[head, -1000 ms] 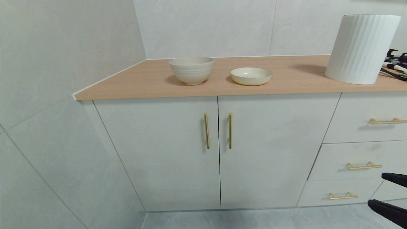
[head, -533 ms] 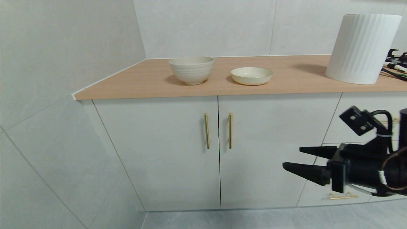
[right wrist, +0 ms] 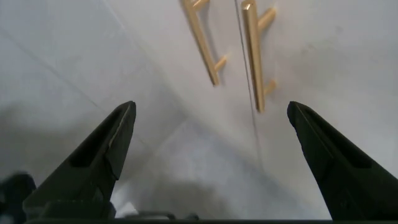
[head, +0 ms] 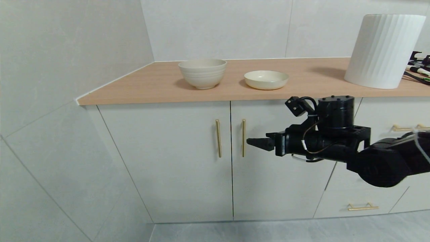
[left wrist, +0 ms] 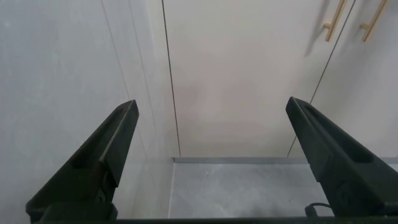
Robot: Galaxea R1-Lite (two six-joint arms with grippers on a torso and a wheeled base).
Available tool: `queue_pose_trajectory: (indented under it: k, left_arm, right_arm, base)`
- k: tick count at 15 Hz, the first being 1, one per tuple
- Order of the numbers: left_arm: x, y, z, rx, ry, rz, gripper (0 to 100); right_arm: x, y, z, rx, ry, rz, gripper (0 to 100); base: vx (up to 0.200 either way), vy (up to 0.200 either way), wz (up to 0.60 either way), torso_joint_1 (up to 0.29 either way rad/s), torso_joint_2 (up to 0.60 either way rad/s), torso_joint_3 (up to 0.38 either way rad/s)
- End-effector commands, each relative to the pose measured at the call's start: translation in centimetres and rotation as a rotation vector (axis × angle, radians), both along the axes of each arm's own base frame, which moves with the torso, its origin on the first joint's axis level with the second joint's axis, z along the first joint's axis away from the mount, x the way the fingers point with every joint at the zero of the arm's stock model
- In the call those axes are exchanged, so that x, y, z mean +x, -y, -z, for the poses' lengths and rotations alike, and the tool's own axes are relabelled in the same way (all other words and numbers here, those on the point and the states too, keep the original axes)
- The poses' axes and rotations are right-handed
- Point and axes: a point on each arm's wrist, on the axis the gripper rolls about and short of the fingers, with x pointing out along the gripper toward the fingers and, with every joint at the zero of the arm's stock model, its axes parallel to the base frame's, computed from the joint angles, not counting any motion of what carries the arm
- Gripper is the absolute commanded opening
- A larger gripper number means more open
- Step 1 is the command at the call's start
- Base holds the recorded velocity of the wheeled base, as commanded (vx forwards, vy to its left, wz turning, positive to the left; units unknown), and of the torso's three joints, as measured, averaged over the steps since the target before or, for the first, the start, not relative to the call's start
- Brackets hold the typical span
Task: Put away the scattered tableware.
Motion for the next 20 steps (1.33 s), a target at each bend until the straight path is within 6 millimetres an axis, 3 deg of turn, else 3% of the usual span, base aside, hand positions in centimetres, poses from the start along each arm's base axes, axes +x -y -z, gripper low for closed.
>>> queue_pose_trajectory:
  k: [1, 8, 11, 20]
  left_arm:
    - [0.0, 0.0, 0.0, 0.000, 0.000, 0.000, 100]
    - [0.0, 0.0, 0.0, 0.000, 0.000, 0.000, 100]
    - [0.0, 0.0, 0.0, 0.000, 0.000, 0.000, 100]
    - [0.0, 0.0, 0.0, 0.000, 0.000, 0.000, 100]
  right_arm:
    - [2.1, -1.3, 2.6, -0.001, -0.068, -0.022, 100]
    - [3.5, -2.3, 3.3, 0.035, -0.087, -0.034, 100]
    - [4.4, -3.8, 4.2, 0.112, -0.055, -0.044, 100]
    - [5.9, -4.6, 5.4, 0.144, -0.019, -0.013, 100]
  base:
    - [0.000, 0.000, 0.00, 0.000, 0.00, 0.000]
    - [0.000, 0.000, 0.00, 0.000, 0.00, 0.000]
    - [0.000, 0.000, 0.00, 0.000, 0.00, 0.000]
    - [0.000, 0.000, 0.00, 0.000, 0.00, 0.000]
